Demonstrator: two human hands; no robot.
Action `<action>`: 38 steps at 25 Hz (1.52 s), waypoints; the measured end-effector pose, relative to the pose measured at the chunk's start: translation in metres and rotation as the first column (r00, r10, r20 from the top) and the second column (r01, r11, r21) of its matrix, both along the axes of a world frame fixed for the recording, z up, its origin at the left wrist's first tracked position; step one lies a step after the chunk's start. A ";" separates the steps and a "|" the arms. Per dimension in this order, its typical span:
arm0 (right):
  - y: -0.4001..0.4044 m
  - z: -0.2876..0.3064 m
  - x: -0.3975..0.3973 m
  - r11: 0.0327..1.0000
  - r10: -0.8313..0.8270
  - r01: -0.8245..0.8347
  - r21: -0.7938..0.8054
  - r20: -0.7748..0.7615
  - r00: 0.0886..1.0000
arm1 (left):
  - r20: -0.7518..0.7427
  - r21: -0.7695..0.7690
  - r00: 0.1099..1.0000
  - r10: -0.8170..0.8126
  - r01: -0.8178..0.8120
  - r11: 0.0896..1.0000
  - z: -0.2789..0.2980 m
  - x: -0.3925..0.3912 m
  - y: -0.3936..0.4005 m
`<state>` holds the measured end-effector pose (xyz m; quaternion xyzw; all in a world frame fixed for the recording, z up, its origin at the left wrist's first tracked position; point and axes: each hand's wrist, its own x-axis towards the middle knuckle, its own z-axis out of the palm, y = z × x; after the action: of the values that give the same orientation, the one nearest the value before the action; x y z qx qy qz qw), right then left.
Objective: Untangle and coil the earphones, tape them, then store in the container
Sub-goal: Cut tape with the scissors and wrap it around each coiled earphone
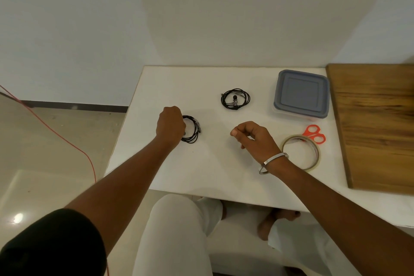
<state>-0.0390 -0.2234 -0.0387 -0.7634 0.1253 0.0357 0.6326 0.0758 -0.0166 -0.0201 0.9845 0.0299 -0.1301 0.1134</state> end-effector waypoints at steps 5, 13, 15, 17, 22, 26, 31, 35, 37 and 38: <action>-0.004 -0.001 -0.002 1.000 -0.009 0.009 -0.002 0.009 1.000 | 0.080 -0.110 0.996 -0.036 0.045 0.993 -0.004 -0.011 0.006; -0.001 -0.002 -0.003 1.000 -0.016 0.016 -0.006 0.015 1.000 | 0.096 -0.353 0.992 -0.076 0.105 0.930 -0.007 -0.022 0.022; -0.002 -0.002 -0.003 1.000 -0.013 0.013 -0.010 0.011 1.000 | 0.082 -0.384 0.995 -0.053 0.080 0.920 -0.007 -0.023 0.022; -0.003 -0.001 -0.004 1.000 -0.012 0.012 -0.012 0.008 1.000 | 0.052 -0.447 0.998 -0.019 0.040 0.894 -0.003 -0.022 0.021; 0.003 0.008 -0.003 0.998 -0.038 0.038 0.044 -0.003 0.999 | -0.032 -0.508 0.999 0.044 -0.054 0.860 0.009 -0.021 0.021; 0.019 0.011 -0.004 0.983 -0.086 0.095 0.158 -0.060 0.994 | -0.159 -0.660 0.985 0.071 -0.159 0.734 0.011 -0.028 0.018; 0.044 0.010 -0.006 0.941 -0.131 0.152 0.302 -0.088 0.987 | -0.240 -0.736 0.970 0.046 -0.212 0.643 0.012 -0.042 0.005; 0.055 0.007 -0.005 0.897 -0.210 0.242 0.369 -0.124 0.970 | -0.258 -0.770 0.966 -0.020 -0.193 0.608 0.016 -0.052 -0.004; 0.056 0.008 -0.005 0.874 -0.252 0.287 0.393 -0.139 0.958 | -0.263 -0.781 0.963 -0.055 -0.179 0.598 0.018 -0.054 -0.007; 0.056 0.008 -0.005 0.857 -0.277 0.313 0.410 -0.148 0.950 | -0.264 -0.781 0.963 -0.057 -0.178 0.598 0.019 -0.055 -0.009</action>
<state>-0.0442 -0.1672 -0.0306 -0.5753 0.2562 -0.0031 0.7768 0.0204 -0.0260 -0.0009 0.8017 0.0170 -0.2544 0.5407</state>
